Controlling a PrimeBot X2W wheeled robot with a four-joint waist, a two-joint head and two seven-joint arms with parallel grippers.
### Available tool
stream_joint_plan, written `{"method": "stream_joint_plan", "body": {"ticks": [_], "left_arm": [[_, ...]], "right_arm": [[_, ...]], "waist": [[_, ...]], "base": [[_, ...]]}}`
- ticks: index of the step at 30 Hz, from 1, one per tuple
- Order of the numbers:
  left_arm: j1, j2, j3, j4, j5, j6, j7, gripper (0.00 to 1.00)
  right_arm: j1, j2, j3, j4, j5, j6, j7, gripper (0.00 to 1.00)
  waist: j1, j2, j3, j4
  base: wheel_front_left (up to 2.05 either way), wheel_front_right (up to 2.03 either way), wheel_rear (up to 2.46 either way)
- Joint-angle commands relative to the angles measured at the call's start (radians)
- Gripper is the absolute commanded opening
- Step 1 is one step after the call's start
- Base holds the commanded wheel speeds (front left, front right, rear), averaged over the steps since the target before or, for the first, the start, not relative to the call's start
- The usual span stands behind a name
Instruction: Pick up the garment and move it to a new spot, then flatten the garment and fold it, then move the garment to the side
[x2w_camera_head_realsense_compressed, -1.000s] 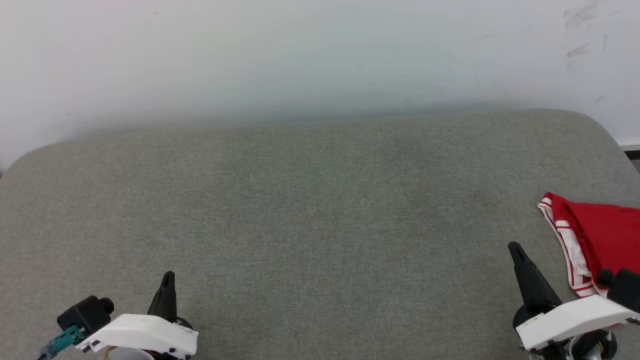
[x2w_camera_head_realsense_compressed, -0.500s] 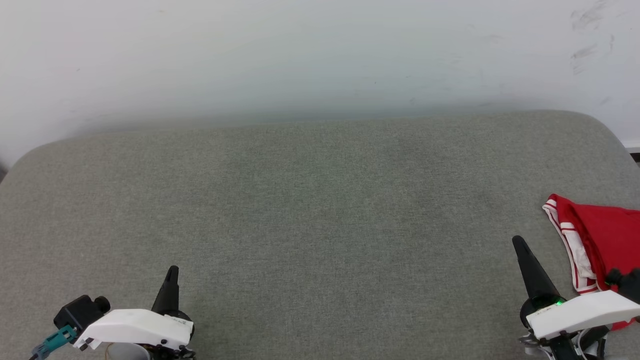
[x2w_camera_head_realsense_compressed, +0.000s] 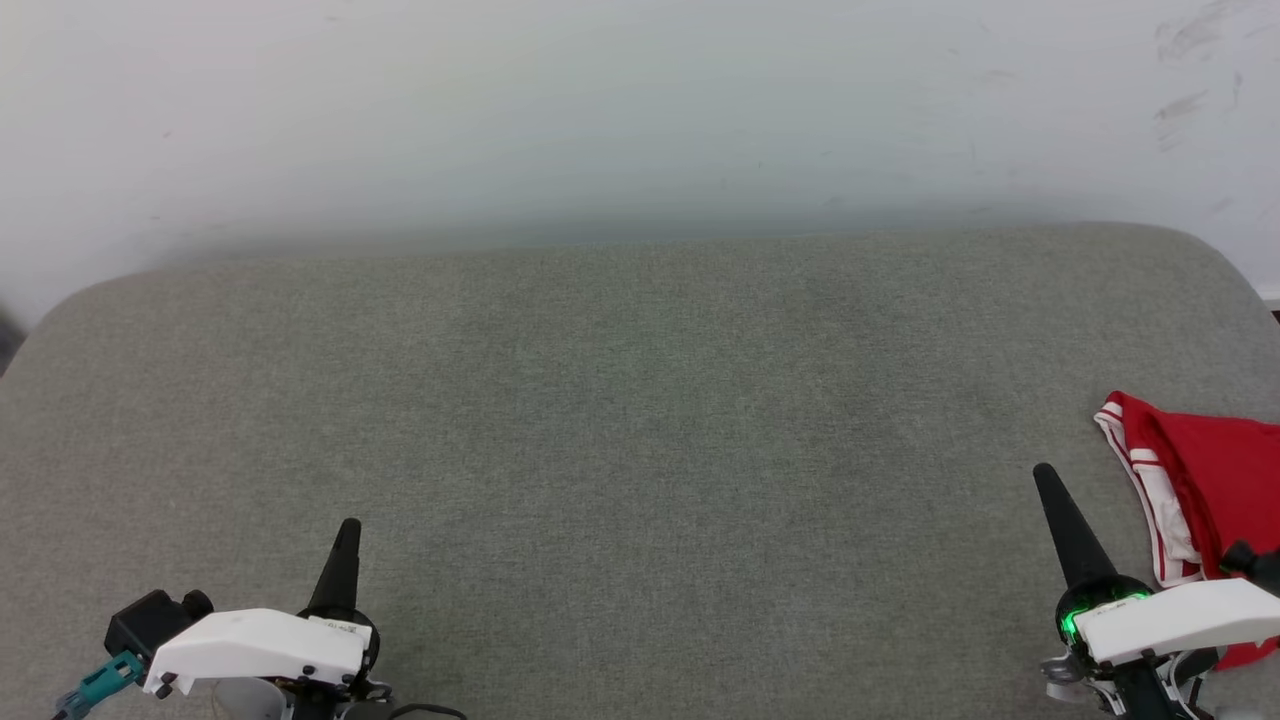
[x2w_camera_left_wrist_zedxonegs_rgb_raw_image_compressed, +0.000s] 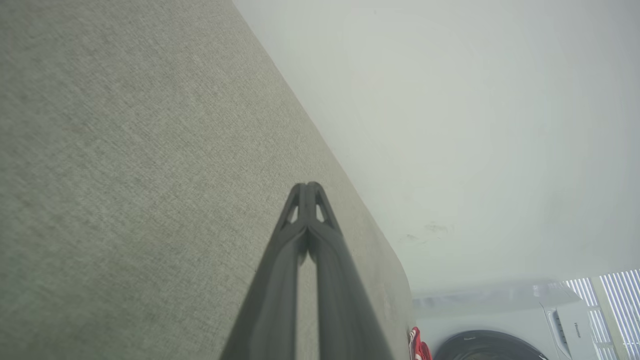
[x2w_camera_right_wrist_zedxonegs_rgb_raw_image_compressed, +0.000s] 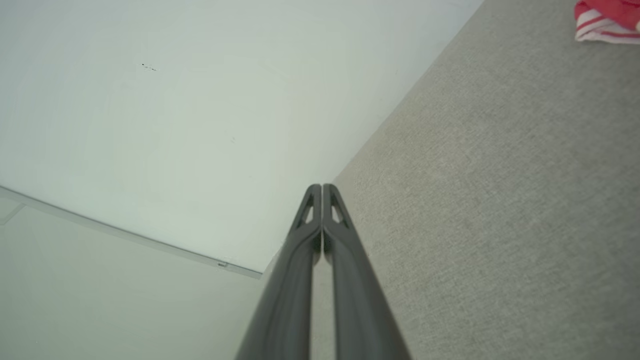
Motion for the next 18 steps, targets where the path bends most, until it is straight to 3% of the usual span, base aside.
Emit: {"method": "stream_joint_plan", "body": {"ticks": [1,18], "left_arm": [[-0.023,0.001,0.01,-0.005,-0.018,-0.011,0.008,0.0],[-0.039,-0.033,0.056,0.01,-0.146,-0.054,0.048,0.0]], "right_arm": [[-0.021,0.002,-0.003,-0.001,0.025,0.0,0.003,0.0],[-0.04,0.007,-0.019,0.036,0.188,0.0,0.006,0.0]], "waist": [[0.0,0.0,0.0,0.001],[0.0,0.0,0.002,0.014]], "base": [[0.0,0.0,0.0],[0.0,0.0,0.0]]}}
